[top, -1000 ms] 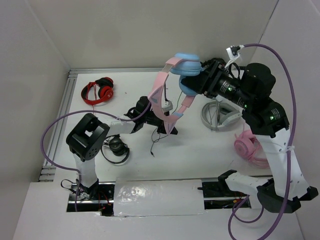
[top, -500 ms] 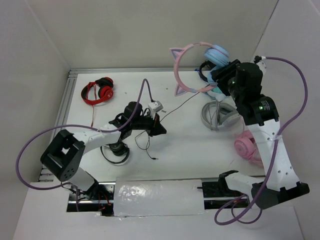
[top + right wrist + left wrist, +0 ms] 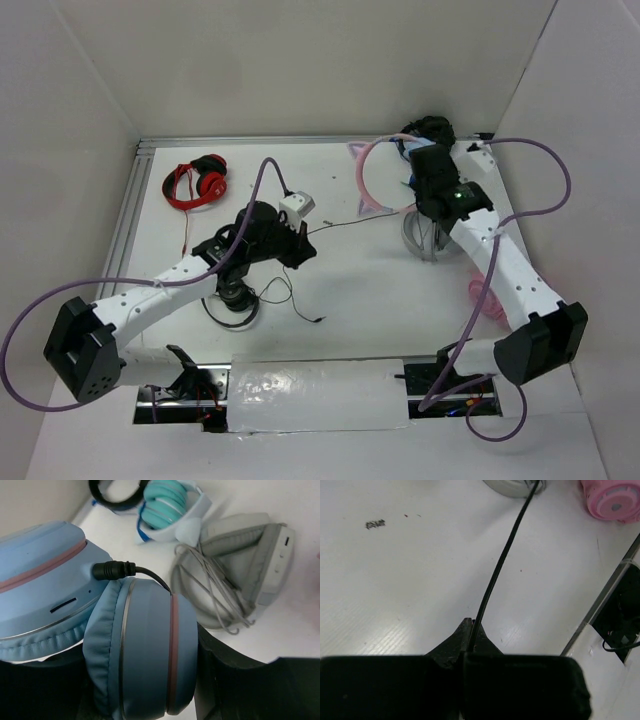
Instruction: Wrap the headphones
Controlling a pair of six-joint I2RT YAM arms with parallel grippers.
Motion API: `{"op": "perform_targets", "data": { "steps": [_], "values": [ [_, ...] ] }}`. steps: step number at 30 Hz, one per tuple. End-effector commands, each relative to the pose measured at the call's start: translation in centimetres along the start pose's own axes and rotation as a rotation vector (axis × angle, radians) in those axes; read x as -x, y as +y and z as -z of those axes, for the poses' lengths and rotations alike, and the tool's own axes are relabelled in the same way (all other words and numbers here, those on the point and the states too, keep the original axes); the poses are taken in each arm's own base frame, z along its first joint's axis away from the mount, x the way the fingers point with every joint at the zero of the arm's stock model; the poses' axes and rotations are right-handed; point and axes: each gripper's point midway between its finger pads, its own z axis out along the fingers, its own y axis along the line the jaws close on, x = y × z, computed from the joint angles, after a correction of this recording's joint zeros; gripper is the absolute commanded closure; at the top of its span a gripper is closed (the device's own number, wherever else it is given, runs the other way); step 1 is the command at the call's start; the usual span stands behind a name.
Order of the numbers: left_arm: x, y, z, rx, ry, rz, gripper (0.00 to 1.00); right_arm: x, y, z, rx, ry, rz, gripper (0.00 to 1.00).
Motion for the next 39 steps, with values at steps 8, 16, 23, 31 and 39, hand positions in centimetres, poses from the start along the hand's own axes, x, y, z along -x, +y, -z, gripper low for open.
{"op": "perform_targets", "data": {
  "steps": [8, 16, 23, 31, 39],
  "values": [
    [10.1, 0.3, 3.8, 0.135, -0.174, -0.177, 1.0, -2.5, 0.3, 2.2, 0.006, -0.255, 0.316, 1.0],
    [12.3, 4.1, 2.7, 0.243, -0.145, -0.26, 1.0, -9.2, 0.3, 4.7, 0.38, -0.043, 0.637, 1.0],
    [13.3, 4.6, 2.7, 0.178, -0.16, -0.315, 1.0, -10.8, 1.6, 10.1, 0.756, 0.081, 0.737, 1.0],
    [11.9, 2.9, 2.0, 0.027, -0.167, -0.318, 1.0, -11.4, 2.9, 11.8, 0.843, 0.213, 0.696, 1.0],
    [7.6, 0.6, 1.6, -0.175, -0.15, -0.261, 0.54, -7.8, 5.6, 16.7, 1.035, 0.257, 0.542, 1.0]
  ]
}}
